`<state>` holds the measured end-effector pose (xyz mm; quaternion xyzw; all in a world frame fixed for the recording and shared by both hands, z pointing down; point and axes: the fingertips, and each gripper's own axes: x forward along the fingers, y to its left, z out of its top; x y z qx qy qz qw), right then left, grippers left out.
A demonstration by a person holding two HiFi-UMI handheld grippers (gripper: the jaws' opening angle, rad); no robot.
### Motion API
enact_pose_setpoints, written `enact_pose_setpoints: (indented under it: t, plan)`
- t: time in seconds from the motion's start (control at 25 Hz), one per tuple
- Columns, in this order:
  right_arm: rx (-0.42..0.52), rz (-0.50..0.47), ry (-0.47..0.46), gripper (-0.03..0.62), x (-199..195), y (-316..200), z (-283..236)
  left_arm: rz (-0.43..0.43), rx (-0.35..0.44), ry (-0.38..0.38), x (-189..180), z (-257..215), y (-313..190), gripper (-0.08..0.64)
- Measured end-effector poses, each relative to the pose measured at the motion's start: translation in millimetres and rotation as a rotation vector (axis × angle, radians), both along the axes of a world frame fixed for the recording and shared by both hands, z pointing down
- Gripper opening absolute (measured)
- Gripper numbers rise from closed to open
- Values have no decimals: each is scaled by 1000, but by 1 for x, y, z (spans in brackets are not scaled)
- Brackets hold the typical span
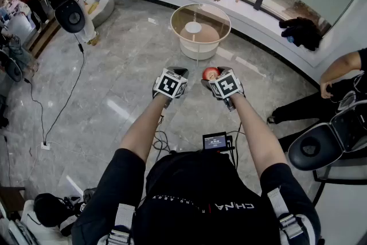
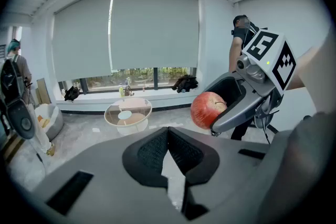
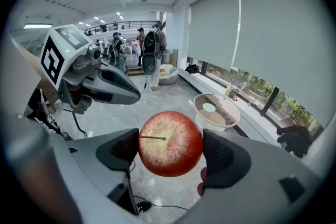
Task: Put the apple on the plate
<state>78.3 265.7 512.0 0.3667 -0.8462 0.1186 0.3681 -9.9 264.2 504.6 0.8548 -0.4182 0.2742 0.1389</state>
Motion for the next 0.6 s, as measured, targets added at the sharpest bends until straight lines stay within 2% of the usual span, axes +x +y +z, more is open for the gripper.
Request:
enact_pose_setpoints:
  t: [0.16, 0.44, 0.6]
  plan:
    - [-7, 5, 18, 385, 9, 5, 8, 9, 0, -28, 2, 6, 8, 17]
    - [-5, 17, 23, 385, 22, 5, 7, -21, -15, -29, -1, 10, 9, 17]
    - [-24, 13, -14, 387, 19, 1, 2, -14, -18, -21, 0, 10, 1, 17]
